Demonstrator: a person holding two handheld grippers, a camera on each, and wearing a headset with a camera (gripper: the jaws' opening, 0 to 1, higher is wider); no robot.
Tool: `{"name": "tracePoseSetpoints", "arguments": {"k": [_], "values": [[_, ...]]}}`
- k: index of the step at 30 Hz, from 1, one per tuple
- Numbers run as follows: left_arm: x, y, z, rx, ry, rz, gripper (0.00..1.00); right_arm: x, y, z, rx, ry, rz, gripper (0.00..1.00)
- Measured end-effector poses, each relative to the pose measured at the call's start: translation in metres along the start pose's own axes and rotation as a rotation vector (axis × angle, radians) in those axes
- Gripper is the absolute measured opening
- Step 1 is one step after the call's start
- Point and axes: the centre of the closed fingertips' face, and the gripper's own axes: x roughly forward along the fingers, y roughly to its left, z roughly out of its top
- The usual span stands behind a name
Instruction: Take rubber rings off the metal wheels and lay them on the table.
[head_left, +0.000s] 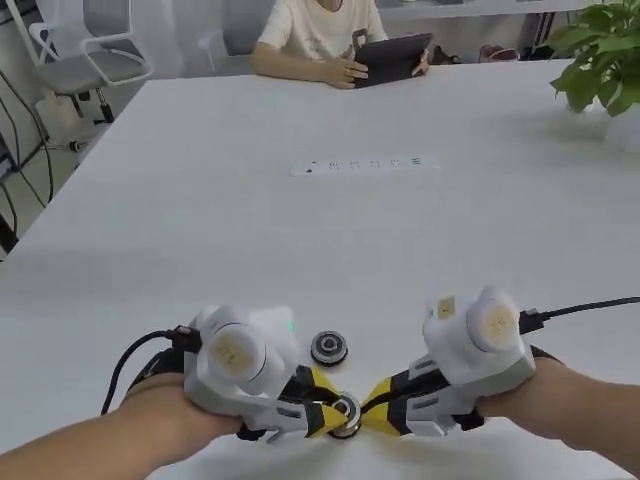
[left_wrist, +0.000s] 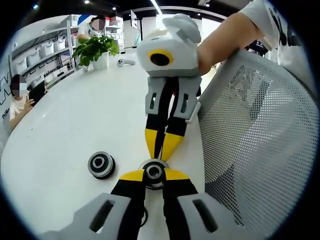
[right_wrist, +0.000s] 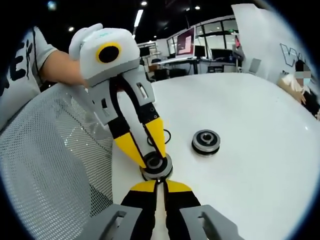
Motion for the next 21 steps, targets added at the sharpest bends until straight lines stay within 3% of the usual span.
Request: {"name": "tracePoseSetpoints", "arguments": {"k": [2,8,13,21], "values": [[0.0,0.0002,0.0001,0.0,0.0,0.001,0.07,-0.0001,-0.0013,0.0011,0.063,-0.019,0.002,0.01],[0.0002,0.0008,0.0,0.002,0.0,0.005,0.07,-0.0007,-0.0034,0.0004,0.141,-0.024,0.004,0.0],[0.0002,0.0009,0.0001,-0.002,-0.001,0.005,0.07,-0.0024,-0.0034,0.001,0.252,-0.043,0.02,0.0],[0.0002,0.0014,0.0002,-0.007,-0.003,0.006,0.07,-0.007,-0.0064,0.0032,0.321,-0.077,0.027,0.0]]}}
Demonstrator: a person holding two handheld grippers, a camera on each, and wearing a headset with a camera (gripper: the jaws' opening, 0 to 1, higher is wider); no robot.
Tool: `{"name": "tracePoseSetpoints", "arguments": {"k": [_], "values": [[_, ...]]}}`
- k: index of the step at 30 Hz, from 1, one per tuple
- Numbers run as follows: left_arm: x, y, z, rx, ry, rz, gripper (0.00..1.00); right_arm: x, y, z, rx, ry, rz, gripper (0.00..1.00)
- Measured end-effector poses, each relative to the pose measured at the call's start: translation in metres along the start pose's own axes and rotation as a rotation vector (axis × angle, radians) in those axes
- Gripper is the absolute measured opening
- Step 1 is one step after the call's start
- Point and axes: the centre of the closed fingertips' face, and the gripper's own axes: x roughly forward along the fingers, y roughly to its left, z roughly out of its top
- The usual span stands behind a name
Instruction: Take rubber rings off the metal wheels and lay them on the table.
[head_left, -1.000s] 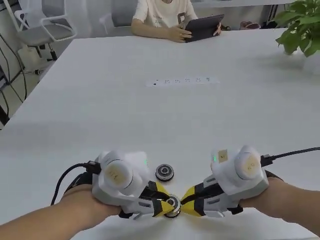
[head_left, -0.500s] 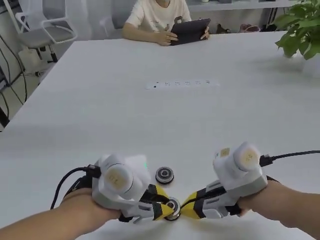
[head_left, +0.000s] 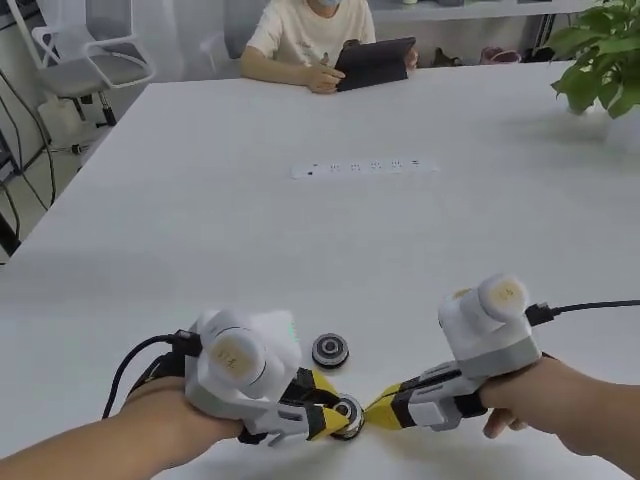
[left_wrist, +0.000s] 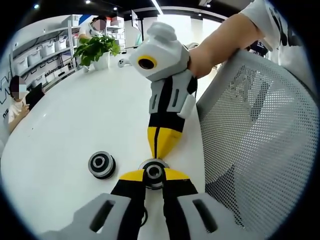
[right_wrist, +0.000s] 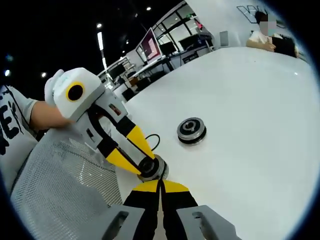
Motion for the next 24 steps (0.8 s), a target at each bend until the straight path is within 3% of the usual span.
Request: {"name": "tracePoseSetpoints", "arguments": {"k": [1,4,9,24], "values": [[0.0,0.0,0.0,0.0,0.0,0.0,0.07,-0.002,-0.004,0.003,0.005,-0.017,-0.016,0.0],[0.0,0.0,0.0,-0.001,0.0,0.002,0.07,-0.004,-0.003,0.007,0.06,-0.048,0.005,0.0],[0.0,0.0,0.0,-0.002,0.001,0.006,0.07,-0.004,0.002,0.011,0.087,-0.075,0.029,0.0],[0.001,0.0,0.0,-0.005,0.012,0.016,0.07,-0.002,0.009,0.014,0.085,-0.077,0.051,0.0]]}}
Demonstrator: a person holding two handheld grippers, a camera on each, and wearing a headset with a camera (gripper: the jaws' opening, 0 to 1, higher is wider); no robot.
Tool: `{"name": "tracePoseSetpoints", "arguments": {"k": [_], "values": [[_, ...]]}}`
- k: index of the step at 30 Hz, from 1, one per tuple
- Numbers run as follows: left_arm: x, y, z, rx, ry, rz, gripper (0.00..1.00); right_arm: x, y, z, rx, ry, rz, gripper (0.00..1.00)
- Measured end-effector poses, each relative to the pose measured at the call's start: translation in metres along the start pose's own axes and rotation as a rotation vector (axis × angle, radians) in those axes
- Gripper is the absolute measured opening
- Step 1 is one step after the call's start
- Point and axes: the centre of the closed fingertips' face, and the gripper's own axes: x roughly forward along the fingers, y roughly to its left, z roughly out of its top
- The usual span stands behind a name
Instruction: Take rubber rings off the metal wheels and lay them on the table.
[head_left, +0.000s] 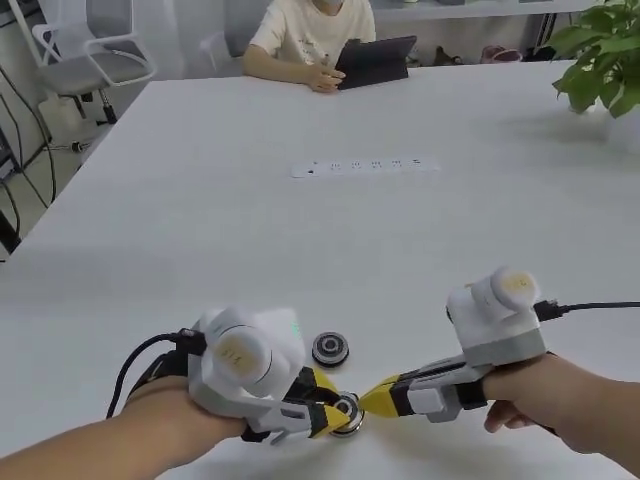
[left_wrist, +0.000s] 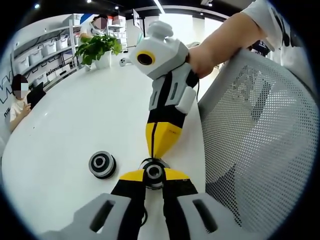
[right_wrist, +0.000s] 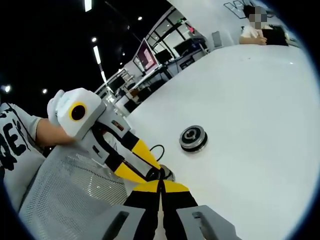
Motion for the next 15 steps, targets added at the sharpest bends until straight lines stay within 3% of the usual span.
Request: {"name": "tracePoseSetpoints", "arguments": {"k": [15], "values": [[0.0001,0.0001,0.0002,0.009,0.009,0.001,0.07,0.0042,0.0104,0.0023,-0.028,0.003,0.037,0.0]]}}
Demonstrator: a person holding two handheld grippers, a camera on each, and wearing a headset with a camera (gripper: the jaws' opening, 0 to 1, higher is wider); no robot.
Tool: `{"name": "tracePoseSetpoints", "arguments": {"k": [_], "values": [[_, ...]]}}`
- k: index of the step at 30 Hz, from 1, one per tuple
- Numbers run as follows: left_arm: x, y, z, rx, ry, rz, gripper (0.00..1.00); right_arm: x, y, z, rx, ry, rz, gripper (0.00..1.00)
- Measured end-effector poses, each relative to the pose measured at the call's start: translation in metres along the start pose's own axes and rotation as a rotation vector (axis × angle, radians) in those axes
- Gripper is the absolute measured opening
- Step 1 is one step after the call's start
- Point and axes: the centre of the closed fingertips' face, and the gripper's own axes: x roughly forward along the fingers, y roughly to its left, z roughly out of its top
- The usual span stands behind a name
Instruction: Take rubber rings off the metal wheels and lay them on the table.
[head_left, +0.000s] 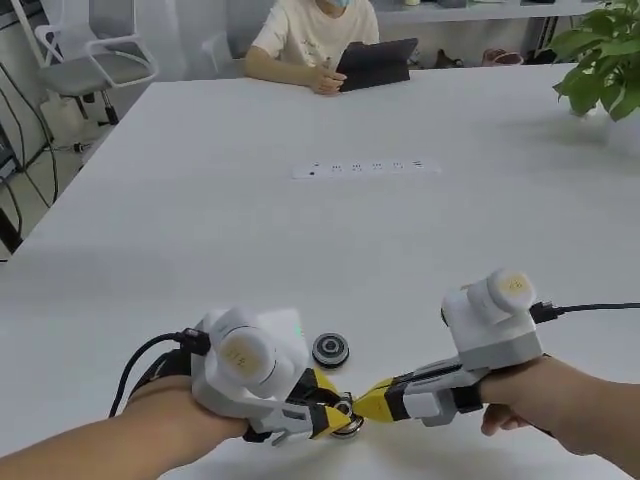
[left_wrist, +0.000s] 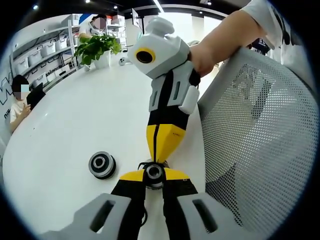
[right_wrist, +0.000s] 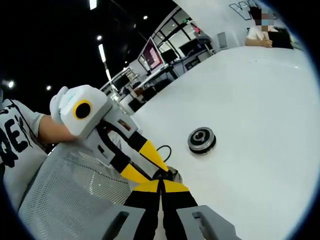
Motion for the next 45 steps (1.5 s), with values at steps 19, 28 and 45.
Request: {"name": "tracePoseSetpoints", "arguments": {"k": [19,28,45], "values": [[0.0,0.001,0.001,-0.004,-0.017,-0.001,0.07,-0.004,-0.005,-0.002,-0.092,0.018,-0.024,0.0],[0.001,0.002,0.002,-0.021,-0.019,-0.005,0.08,-0.004,-0.006,-0.002,-0.098,0.02,-0.029,0.0],[-0.014,0.0,0.009,-0.058,-0.032,-0.03,0.18,-0.007,-0.006,0.004,-0.085,-0.011,-0.027,0.0]]}}
